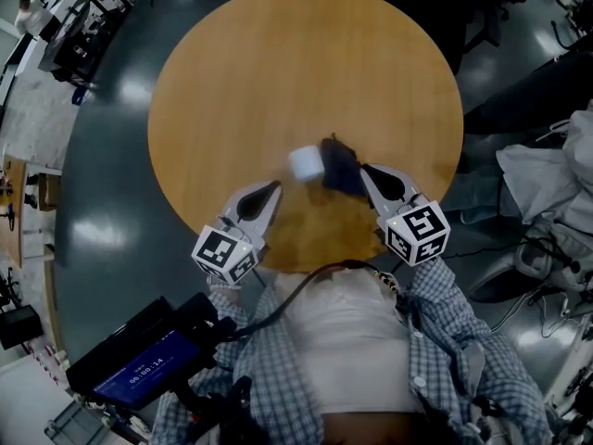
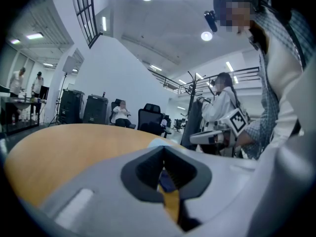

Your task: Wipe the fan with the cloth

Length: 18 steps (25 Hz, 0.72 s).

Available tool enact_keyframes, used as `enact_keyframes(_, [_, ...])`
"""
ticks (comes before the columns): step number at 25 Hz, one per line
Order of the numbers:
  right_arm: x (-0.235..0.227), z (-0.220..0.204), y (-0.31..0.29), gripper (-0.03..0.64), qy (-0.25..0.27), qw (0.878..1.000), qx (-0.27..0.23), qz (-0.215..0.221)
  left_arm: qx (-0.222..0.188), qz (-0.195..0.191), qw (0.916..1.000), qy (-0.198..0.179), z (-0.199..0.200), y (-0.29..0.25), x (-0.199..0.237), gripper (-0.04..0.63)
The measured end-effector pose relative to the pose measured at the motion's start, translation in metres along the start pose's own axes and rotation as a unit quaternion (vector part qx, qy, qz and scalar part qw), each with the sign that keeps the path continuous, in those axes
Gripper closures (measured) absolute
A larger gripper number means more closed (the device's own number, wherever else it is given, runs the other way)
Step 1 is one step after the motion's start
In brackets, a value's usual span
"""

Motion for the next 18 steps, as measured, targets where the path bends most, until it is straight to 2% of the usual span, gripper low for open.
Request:
enact_keyframes(8, [0.0039, -0.0034, -0.0031, 0.613, 0.003, 1.0, 0.011, 0.015, 0.015, -0.001, 0.9999, 0.004, 0.0004, 0.0005, -0.0043, 0.595])
enact_keyframes(18, [0.0057, 0.0002, -0.0031, 0.614, 0.011, 1.0, 0.01, 0.018, 0.014, -0.009, 0.9999, -0.003, -0.0041, 0.0003, -0.0049, 0.595])
Point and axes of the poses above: the fingertips, and each gripper's own axes: y backward along the fingers, x to its left, z out of its top, the point moved 6 cm from there along y, backward along the fingers, and after that the axes turned 5 degrees about -y, right-handed, at the moved point
